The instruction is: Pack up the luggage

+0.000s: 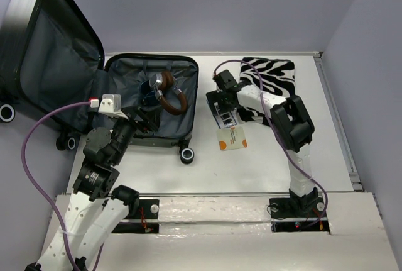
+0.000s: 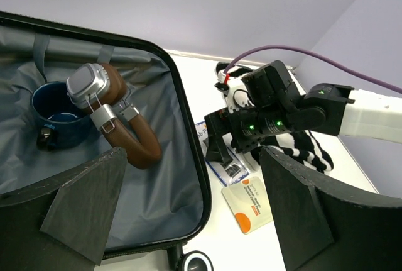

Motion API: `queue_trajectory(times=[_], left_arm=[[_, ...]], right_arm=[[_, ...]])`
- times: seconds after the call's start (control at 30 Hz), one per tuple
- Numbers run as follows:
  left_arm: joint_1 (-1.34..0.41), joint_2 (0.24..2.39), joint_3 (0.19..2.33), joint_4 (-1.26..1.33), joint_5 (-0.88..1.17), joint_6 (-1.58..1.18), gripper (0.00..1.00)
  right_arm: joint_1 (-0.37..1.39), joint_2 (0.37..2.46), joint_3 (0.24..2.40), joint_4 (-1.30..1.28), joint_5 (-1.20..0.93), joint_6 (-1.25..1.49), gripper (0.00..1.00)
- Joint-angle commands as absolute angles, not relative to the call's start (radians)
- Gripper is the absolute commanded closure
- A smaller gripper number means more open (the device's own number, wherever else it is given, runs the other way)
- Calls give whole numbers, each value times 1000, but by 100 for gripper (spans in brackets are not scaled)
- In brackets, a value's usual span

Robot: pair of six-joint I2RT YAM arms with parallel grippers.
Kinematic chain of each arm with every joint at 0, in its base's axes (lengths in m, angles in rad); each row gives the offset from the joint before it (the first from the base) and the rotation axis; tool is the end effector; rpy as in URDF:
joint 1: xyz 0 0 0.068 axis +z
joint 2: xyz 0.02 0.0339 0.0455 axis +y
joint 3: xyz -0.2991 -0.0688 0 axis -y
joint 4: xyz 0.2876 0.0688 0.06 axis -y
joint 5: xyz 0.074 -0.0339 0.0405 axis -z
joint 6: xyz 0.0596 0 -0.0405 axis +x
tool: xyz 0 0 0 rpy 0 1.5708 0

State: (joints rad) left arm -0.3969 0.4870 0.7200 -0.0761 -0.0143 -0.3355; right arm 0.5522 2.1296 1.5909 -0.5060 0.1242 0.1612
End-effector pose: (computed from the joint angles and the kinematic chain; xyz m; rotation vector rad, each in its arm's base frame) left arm 0.1420 -0.0586 0.3991 0.0322 1.4400 -0.5941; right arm 0.4492 0.2681 0.1559 -0.4633 2.5638 0.0932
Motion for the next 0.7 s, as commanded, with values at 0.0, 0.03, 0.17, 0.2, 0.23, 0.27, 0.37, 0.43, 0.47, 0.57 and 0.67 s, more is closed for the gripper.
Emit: queue_trajectory(times=[0.0, 0.03, 0.17, 0.2, 0.23, 0.27, 0.37, 0.43, 0.47, 0.57, 0.67], left_arm=[[-391, 486, 742, -15, -5, -328, 1], [-391, 486, 742, -15, -5, -330, 1], [-391, 485, 741, -17, -5, -330, 1], [-391, 483, 741, -17, -5, -330, 1], [-391, 483, 741, -15, -5, -331, 1], [-391, 483, 741, -15, -5, -330, 1], [-391, 482, 742, -14, 24, -333, 1], [-391, 480, 739, -14, 26, -331, 1], [-391, 480, 739, -14, 26, -331, 1], [-393, 480, 739, -12, 29, -331, 1], [-393, 480, 739, -12, 29, -331, 1]], right_arm=[[583, 2195, 1641, -604, 163, 133, 11], [583, 2204, 1646, -612, 163, 135, 13], [592, 2198, 1652, -618, 137, 155, 46], [592, 2198, 1654, -617, 140, 158, 52], [592, 2197, 1655, -617, 144, 161, 55], [592, 2197, 1661, -615, 152, 163, 57], [592, 2195, 1683, -604, 179, 170, 65], [592, 2184, 1693, -594, 195, 181, 69], [592, 2178, 1697, -588, 201, 181, 71], [592, 2140, 1707, -565, 251, 190, 84], [592, 2083, 1701, -543, 270, 189, 91]])
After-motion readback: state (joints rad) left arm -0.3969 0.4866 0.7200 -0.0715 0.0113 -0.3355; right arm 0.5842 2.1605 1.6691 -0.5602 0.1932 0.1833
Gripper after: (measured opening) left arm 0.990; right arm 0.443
